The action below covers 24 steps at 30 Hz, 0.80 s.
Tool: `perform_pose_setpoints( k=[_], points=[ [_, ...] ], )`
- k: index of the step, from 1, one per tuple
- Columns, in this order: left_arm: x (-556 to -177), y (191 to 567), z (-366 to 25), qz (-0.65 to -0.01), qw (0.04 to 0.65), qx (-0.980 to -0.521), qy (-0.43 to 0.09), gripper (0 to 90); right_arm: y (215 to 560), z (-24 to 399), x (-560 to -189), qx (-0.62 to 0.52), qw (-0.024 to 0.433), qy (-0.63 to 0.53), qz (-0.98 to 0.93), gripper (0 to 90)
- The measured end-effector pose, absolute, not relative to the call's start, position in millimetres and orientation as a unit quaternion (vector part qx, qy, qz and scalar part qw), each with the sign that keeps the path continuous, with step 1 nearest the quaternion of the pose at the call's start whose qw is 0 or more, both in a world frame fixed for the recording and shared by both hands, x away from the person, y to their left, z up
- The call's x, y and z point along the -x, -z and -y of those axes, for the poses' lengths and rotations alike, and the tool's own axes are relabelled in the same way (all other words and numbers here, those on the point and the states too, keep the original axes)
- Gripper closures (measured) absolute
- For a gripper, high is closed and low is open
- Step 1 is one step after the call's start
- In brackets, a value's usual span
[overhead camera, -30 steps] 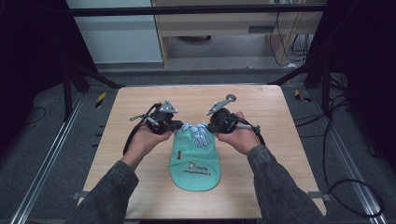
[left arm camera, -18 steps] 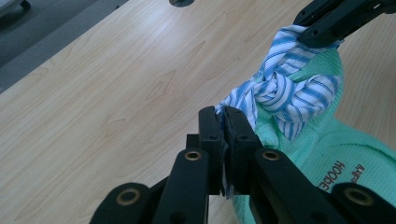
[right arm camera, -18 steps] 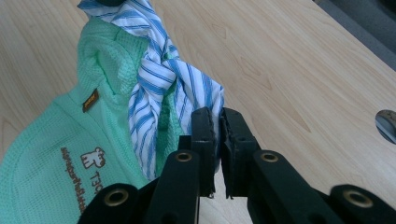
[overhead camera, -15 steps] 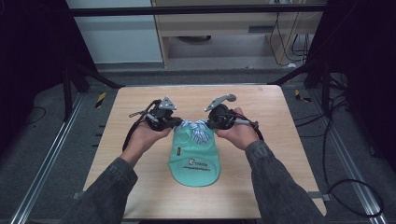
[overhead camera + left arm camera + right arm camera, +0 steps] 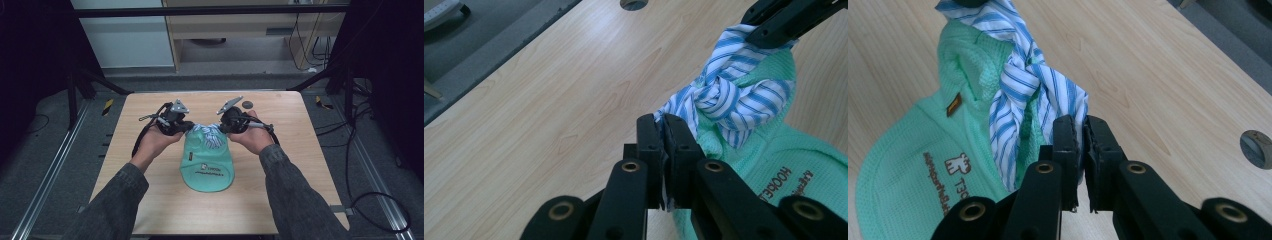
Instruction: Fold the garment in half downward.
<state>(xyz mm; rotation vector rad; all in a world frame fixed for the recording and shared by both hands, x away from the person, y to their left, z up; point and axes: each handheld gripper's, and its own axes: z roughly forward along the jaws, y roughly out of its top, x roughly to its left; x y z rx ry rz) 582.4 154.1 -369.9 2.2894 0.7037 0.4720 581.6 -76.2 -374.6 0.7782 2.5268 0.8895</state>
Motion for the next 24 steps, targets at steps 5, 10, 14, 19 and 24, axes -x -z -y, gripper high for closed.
perform_pose_setpoints(
  k=[5,10,14,19,24],
  points=[
    [-584,369,-153,-0.275,0.349,-0.875,-0.191,86.6,373,78,-584,-0.282,0.182,-0.319,-0.886,84.5],
    [-581,370,-151,-0.269,0.341,-0.879,-0.197,86.6,376,78,-584,-0.28,0.183,-0.32,-0.886,84.5],
    [-569,374,-152,-0.263,0.336,-0.881,-0.202,86.6,380,78,-576,-0.278,0.185,-0.325,-0.885,84.5],
    [-558,383,-154,-0.26,0.332,-0.884,-0.201,86.6,389,77,-566,-0.274,0.179,-0.325,-0.887,84.5],
    [-553,385,-154,-0.258,0.333,-0.885,-0.198,86.6,394,77,-559,-0.27,0.181,-0.323,-0.889,84.5]
  ],
)
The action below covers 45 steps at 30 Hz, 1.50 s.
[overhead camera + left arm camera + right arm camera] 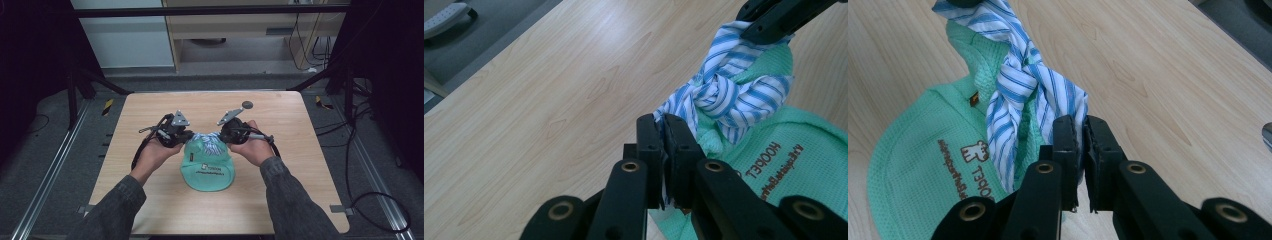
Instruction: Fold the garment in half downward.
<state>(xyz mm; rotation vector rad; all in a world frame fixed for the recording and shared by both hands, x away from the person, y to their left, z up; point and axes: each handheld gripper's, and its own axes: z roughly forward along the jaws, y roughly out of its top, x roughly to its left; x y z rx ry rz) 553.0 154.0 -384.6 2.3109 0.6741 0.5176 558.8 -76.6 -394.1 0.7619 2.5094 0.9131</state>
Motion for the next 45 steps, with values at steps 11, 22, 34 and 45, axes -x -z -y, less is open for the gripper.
perform_pose_setpoints(
  k=[11,22,34,45],
  points=[
    [-543,386,-152,-0.251,0.347,-0.881,-0.201,86.5,393,82,-546,-0.266,0.181,-0.331,-0.887,84.4],
    [-540,392,-153,-0.255,0.356,-0.878,-0.195,86.4,398,82,-540,-0.261,0.181,-0.33,-0.889,84.3],
    [-532,395,-154,-0.254,0.364,-0.875,-0.192,86.2,400,84,-531,-0.255,0.183,-0.333,-0.889,84.0],
    [-527,401,-151,-0.255,0.372,-0.872,-0.189,85.9,409,86,-527,-0.253,0.178,-0.328,-0.893,83.5]
  ],
)
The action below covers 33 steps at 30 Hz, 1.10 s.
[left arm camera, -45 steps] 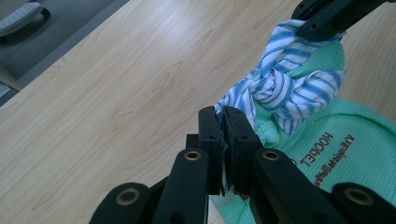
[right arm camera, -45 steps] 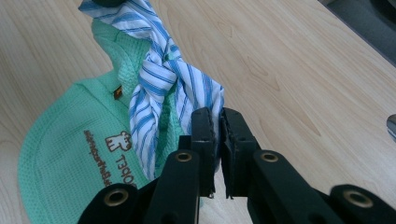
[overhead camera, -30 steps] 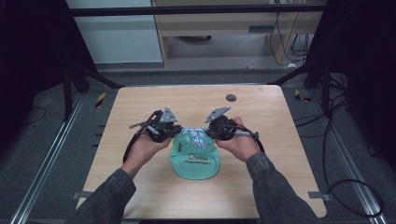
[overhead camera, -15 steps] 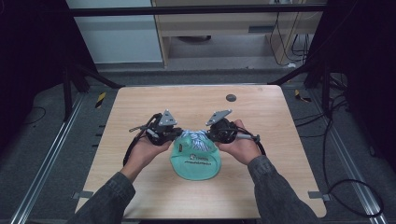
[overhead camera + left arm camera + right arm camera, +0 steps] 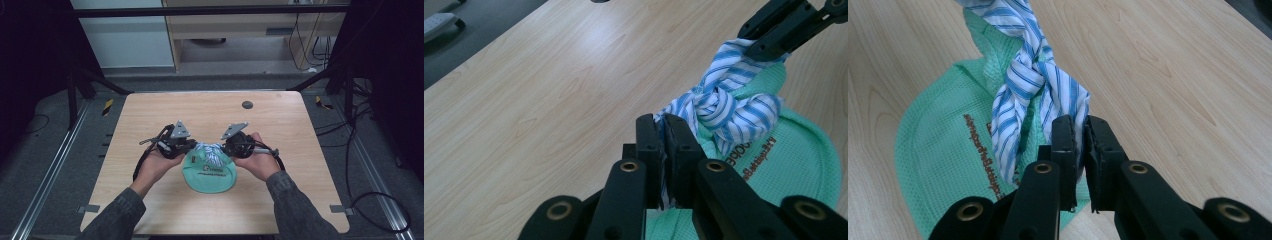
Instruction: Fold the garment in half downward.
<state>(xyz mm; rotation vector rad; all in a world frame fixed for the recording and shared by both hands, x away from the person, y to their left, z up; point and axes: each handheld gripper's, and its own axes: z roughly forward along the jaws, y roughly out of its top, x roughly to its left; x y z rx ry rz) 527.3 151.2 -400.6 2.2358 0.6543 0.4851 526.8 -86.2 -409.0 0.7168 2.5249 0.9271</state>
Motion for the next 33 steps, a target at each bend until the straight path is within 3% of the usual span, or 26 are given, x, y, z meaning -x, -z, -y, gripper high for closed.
perform_pose_setpoints(
  k=[33],
  points=[
    [-510,423,-162,-0.252,0.383,-0.873,-0.166,85.8,431,90,-508,-0.259,0.16,-0.327,-0.895,83.5]
  ],
)
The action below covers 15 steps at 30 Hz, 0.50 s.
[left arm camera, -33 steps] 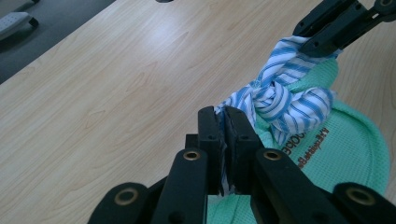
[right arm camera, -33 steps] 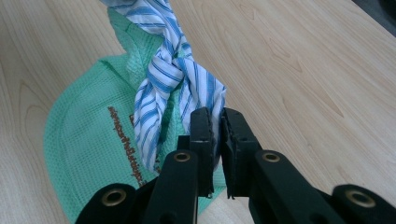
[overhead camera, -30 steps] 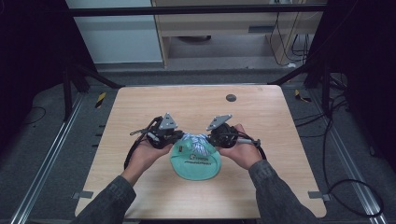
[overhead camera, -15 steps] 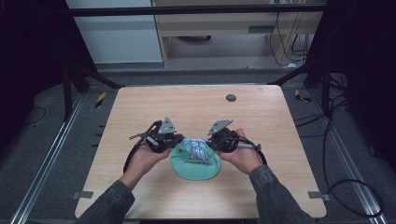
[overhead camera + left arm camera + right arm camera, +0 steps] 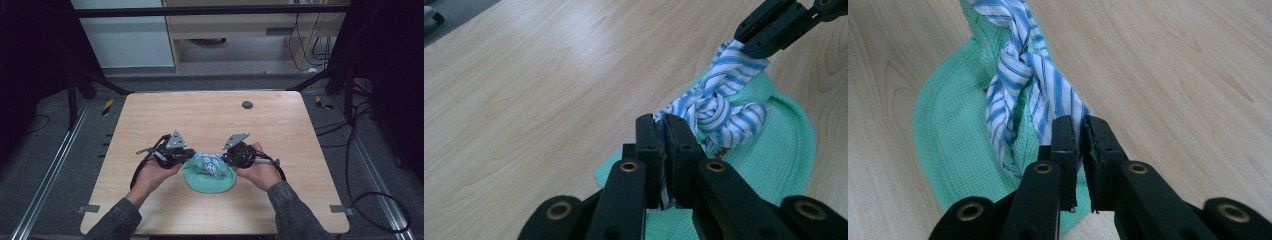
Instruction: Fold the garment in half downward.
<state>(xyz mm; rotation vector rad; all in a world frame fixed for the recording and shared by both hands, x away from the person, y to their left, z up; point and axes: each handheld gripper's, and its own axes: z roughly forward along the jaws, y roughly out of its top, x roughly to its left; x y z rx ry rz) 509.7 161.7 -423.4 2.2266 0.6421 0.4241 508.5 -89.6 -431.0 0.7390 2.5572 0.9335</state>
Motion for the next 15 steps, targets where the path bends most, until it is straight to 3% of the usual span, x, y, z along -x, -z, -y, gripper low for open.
perform_pose_setpoints(
  k=[6,8,11,15],
  points=[
    [-509.2,425.9,-160.8,-0.251,0.384,-0.873,-0.166,86.0,434.9,90.5,-506.4,-0.261,0.155,-0.324,-0.896,76.9],
    [-508.7,424.9,-160.2,-0.249,0.386,-0.872,-0.167,86.1,436.8,91.6,-507.2,-0.267,0.152,-0.322,-0.895,65.9],
    [-508.2,423.2,-159.5,-0.248,0.391,-0.87,-0.168,86.1,438.6,92.1,-509.9,-0.28,0.145,-0.322,-0.893,58.8],
    [-507.5,421.7,-158.6,-0.247,0.394,-0.869,-0.17,86.1,440.6,90.0,-511.5,-0.283,0.135,-0.321,-0.894,57.6]
  ],
)
